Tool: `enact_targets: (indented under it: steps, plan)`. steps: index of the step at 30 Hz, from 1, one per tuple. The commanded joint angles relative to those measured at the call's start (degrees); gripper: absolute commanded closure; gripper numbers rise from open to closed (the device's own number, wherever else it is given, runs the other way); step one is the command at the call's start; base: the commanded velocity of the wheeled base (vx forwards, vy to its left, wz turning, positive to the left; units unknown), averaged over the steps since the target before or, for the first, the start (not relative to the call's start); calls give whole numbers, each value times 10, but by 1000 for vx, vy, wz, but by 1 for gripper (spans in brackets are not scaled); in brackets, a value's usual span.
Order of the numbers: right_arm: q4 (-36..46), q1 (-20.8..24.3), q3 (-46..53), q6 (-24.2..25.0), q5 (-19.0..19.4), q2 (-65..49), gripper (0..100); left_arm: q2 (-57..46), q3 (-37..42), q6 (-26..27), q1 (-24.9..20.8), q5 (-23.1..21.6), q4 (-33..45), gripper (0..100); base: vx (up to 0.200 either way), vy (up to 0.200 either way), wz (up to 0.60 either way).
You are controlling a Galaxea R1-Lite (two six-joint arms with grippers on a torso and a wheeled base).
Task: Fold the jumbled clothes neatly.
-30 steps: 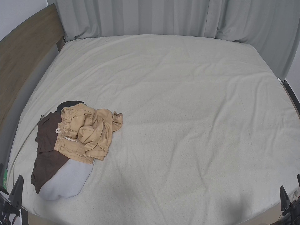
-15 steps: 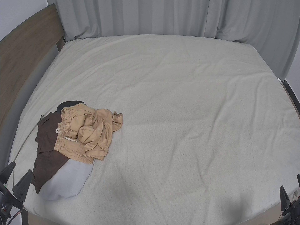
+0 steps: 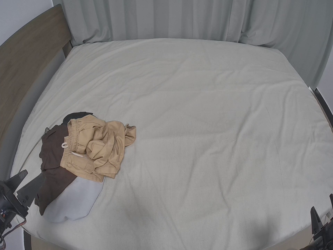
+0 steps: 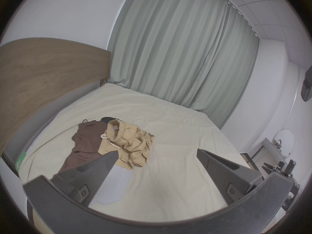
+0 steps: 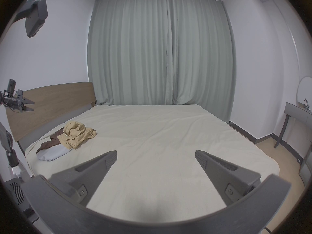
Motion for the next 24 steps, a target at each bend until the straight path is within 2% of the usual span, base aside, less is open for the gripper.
enact_targets:
  steps: [1, 6, 12, 16, 24]
  plan:
    - [0, 1, 10, 0, 0, -5, 0, 54, -11, -5, 5, -21, -8, 0, 0, 0, 0]
    - [0, 0, 10, 0, 0, -5, 0, 73, -14, -8, 10, -54, -12, 0, 0, 0, 0]
    - [0, 1, 10, 0, 0, -5, 0, 114, -23, -7, 58, -92, -29, 0, 0, 0, 0]
    - [0, 0, 10, 0, 0, -5, 0, 164, -23, -5, 103, -143, -75, 0, 0, 0, 0]
    - [0, 1, 10, 0, 0, -5, 0, 239, -24, -6, 125, -202, -135, 0, 0, 0, 0]
